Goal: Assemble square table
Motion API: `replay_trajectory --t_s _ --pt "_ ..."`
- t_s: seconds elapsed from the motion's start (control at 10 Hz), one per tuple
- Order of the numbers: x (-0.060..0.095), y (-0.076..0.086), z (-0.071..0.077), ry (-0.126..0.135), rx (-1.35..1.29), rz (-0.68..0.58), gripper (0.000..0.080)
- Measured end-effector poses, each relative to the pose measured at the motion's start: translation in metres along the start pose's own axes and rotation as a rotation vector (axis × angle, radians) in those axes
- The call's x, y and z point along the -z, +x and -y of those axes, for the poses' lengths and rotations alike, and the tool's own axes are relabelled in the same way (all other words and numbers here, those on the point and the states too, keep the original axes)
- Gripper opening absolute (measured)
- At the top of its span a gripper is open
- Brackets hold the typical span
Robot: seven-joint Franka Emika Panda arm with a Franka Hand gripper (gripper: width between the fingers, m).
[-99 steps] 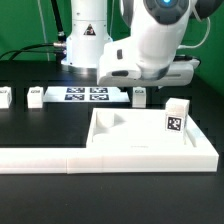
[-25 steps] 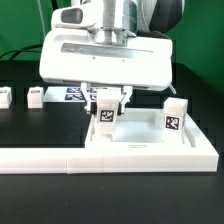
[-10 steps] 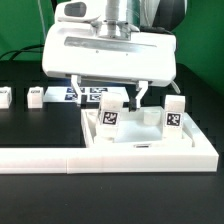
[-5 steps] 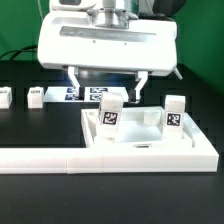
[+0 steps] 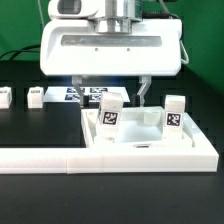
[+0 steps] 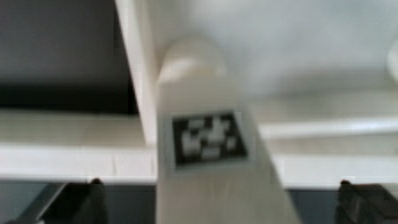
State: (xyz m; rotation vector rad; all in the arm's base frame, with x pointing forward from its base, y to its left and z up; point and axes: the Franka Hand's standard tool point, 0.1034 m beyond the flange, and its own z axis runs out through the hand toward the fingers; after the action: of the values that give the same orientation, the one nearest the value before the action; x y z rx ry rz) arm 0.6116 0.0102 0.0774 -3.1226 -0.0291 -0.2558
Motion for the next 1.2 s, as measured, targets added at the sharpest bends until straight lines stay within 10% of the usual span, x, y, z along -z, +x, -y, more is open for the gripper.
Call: replay_trajectory --t_s 1.0,1.2 --pt "0.015 0.024 -0.014 0.029 -0.014 0.128 0.0649" --pt "0.005 0.011 -0.013 0.021 -0.018 0.119 0.0513"
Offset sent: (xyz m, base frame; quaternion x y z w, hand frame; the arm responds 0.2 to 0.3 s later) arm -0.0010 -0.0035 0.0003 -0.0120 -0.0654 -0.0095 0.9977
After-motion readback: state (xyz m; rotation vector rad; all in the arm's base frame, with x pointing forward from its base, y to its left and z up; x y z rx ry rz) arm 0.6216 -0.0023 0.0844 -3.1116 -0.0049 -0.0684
